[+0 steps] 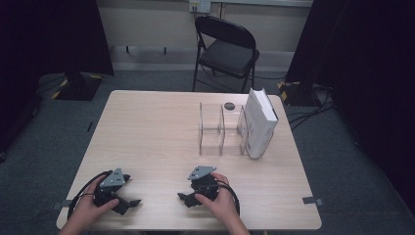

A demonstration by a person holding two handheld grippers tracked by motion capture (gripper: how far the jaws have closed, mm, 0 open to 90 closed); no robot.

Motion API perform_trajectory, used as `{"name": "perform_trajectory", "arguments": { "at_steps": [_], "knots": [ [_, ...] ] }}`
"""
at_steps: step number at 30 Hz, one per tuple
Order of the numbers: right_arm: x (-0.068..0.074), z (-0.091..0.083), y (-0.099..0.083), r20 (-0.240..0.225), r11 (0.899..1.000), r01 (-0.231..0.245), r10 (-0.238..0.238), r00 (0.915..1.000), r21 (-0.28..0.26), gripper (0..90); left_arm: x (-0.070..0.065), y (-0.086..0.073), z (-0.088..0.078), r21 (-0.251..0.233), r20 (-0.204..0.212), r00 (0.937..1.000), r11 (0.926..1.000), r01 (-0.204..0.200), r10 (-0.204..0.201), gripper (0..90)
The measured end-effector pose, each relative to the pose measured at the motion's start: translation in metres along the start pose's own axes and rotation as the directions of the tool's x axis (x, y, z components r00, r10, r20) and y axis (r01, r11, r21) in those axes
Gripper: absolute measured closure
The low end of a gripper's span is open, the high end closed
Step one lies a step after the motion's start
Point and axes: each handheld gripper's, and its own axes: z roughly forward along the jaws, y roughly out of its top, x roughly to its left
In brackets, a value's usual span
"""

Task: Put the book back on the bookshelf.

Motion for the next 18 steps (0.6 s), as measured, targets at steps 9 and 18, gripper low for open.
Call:
{"name": "perform_trajectory", "arguments": {
  "at_steps": [9,18],
  "knots": [
    [0.0030,0.0006,0.0003,0.017,1.000,0.021,-0.021,0.9996,0.015,12.8,0.0000,0.0000,0.0000,0.000,0.000,1.0000,1.0000,0.000,0.000,0.0],
    [0.0024,0.0010,0.0002,0.017,0.999,0.032,-0.032,0.9993,0.010,12.7,0.0000,0.0000,0.0001,-0.001,0.000,1.0000,1.0000,0.000,0.000,0.0]
  ]
}}
